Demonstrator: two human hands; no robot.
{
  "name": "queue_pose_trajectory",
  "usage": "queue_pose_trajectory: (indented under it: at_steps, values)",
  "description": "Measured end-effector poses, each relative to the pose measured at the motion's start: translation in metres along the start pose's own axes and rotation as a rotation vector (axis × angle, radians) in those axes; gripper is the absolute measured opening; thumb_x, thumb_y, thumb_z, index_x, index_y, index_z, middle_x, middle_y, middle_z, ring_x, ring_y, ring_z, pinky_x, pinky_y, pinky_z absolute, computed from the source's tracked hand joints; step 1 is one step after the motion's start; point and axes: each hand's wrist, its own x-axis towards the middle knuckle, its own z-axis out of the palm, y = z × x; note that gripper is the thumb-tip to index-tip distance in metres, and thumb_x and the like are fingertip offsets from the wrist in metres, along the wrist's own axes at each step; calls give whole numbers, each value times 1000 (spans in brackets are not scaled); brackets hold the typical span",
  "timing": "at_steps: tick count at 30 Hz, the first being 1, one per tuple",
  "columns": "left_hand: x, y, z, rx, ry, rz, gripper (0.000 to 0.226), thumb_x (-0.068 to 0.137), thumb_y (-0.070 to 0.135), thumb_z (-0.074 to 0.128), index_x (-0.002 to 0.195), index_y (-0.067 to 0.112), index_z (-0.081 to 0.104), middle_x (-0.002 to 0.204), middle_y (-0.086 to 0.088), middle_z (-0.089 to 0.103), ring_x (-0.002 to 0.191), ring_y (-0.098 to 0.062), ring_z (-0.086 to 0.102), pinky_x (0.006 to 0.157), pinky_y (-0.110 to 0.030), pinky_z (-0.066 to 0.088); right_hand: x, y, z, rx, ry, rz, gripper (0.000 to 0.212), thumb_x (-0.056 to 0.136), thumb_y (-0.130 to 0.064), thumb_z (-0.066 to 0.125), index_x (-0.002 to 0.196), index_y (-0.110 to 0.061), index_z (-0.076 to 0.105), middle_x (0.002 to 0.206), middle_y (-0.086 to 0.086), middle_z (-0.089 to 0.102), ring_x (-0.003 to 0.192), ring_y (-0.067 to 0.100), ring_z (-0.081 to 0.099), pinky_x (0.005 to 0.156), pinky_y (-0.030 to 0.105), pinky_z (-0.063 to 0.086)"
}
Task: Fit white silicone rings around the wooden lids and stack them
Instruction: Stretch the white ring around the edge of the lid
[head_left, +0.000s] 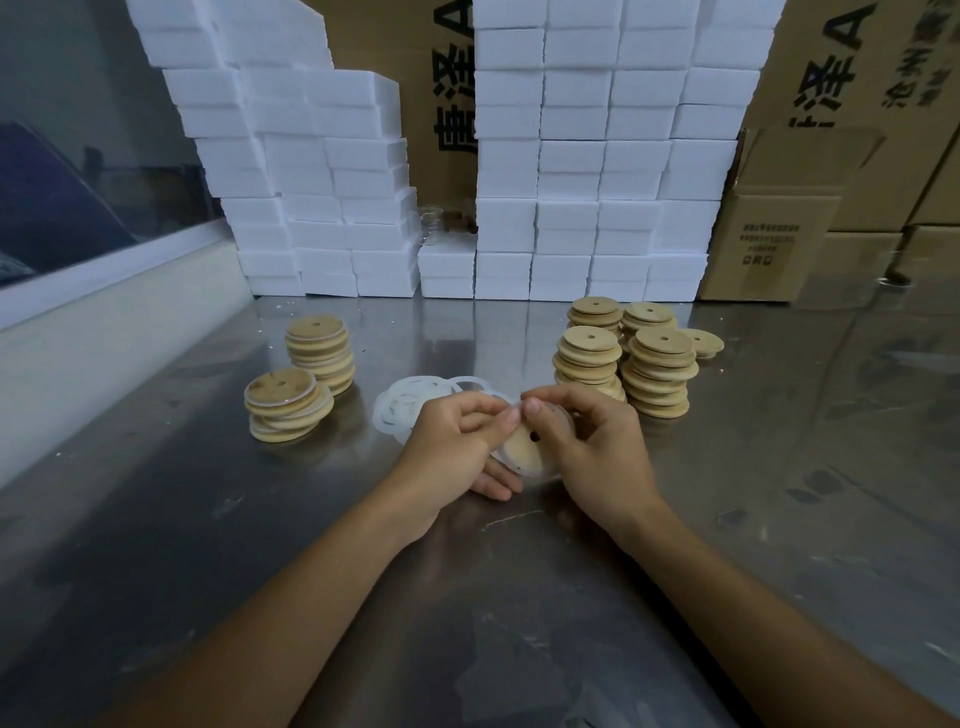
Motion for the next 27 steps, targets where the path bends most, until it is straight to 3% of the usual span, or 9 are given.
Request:
queue_pose_trajectory:
  at_steps: [4,9,20,23,27]
  values:
    - [2,0,-5,91,79,118,13,92,24,66,98,13,66,80,-3,73,56,-32,69,50,-32,57,1,1,-1,-33,28,21,5,88,-17,72,89,-14,75,79,-4,73,75,12,69,69,36,59]
    - [4,3,-14,302,93,267,4,90,21,68,91,23,65,84,7,70,52,-20,68,52,-31,58,4,2,-3,-132,42,5,8,84,-20,77,80,-14,74,73,-9,72,69,3,68,65,23,56]
    - [8,4,-26,391,61,361,21,88,17,71,83,38,66,83,15,70,55,-16,68,58,-35,59,6,-1,-4,16,3,137,9,84,-14,76,79,-9,72,74,1,75,71,15,73,70,40,62]
    - [8,4,-25,322,79,345,18,86,15,72,82,32,67,85,11,72,56,-19,69,55,-30,58,5,-1,-5,-20,-5,82,7,83,-14,77,79,-12,73,75,-1,74,71,11,72,69,33,62]
    - [7,5,-24,214,113,315,12,87,8,71,83,19,66,88,-2,74,53,-28,67,55,-37,59,6,1,-6,26,-30,58,7,83,-11,77,79,-15,74,76,-3,76,73,10,73,69,24,58]
